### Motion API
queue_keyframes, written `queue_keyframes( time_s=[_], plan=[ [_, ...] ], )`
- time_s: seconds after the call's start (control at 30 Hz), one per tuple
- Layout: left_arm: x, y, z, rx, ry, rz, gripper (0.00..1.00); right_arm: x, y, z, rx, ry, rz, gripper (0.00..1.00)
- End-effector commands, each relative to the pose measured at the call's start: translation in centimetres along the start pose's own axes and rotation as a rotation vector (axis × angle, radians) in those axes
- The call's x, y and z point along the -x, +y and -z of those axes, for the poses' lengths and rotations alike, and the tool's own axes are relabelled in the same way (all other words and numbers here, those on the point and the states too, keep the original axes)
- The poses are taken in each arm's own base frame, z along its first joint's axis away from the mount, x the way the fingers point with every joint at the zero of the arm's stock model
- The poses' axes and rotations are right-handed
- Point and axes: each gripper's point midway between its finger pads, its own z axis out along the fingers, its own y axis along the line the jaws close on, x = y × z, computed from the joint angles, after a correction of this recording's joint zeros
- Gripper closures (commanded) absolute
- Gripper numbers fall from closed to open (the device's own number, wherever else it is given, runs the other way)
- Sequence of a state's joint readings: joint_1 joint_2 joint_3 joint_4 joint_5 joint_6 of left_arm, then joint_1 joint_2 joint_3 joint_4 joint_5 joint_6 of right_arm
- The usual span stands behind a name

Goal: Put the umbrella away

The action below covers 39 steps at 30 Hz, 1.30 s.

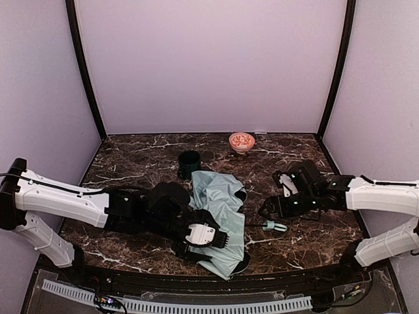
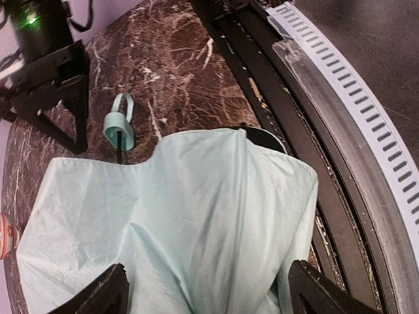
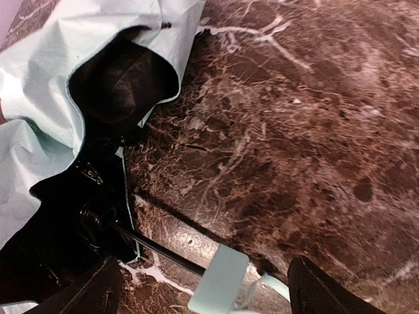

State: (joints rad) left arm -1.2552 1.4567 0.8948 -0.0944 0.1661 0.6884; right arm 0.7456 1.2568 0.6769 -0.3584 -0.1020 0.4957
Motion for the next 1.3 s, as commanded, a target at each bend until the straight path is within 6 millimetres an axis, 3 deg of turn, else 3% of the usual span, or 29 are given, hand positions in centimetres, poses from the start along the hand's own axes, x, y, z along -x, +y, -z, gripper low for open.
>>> queue_keyframes(
  time_s=[0.0,0.07,0.13,0.23,0.33,0.43,0.57,0.7,0.83,0.9,1.0,1.1,1.27],
  plan=[
    [4.8,3.1,3.5,0.117,-0.205,0.071,0.14,1.7,-1.2,2.5,-0.032,-0.197,-0.149,0.10],
    [5.6,3.4,4.9,0.096,-0.283,0.127,0.14,0.8,-1.8,2.4,-0.038,-0.191,-0.158,0.09],
    [5.9,5.0,6.1,0.087,-0.342,0.221,0.14,0.2,-2.0,2.1,-0.032,-0.179,-0.174,0.09],
    [4.1,9.9,6.5,0.149,-0.335,0.406,0.11,0.2,-1.6,1.6,-0.006,-0.174,-0.192,0.09],
    [1.0,13.0,3.4,0.217,-0.159,0.458,0.05,0.1,-1.9,0.7,-0.027,-0.156,-0.211,0.12],
    [-1.9,13.3,-0.5,0.170,0.017,0.481,0.04,-0.3,-1.8,-0.4,-0.011,-0.134,-0.238,0.26],
    [-5.8,11.5,-3.7,0.103,0.169,0.481,0.05,-2.5,-1.5,-1.7,0.032,-0.089,-0.289,0.43],
    [-8.5,8.5,-5.1,0.020,0.246,0.489,0.05,-4.4,-1.4,-2.1,0.033,-0.091,-0.337,0.43],
    [-11.8,8.0,-6.4,0.053,0.355,0.473,0.07,-6.0,-2.5,-2.9,-0.018,-0.070,-0.360,0.49],
    [-12.3,7.4,-6.9,0.029,0.366,0.467,0.09,-6.5,-2.5,-3.3,-0.033,-0.040,-0.357,0.50],
    [-12.0,6.0,-7.3,-0.017,0.353,0.463,0.09,-7.4,-1.9,-3.7,-0.070,0.008,-0.320,0.40],
    [-13.5,4.3,-7.7,-0.037,0.399,0.431,0.09,-8.7,-2.1,-4.1,-0.142,0.047,-0.286,0.39],
    [-15.2,4.2,-8.3,-0.017,0.455,0.383,0.16,-8.9,-4.5,-4.4,-0.323,0.081,-0.235,0.59]
  ],
)
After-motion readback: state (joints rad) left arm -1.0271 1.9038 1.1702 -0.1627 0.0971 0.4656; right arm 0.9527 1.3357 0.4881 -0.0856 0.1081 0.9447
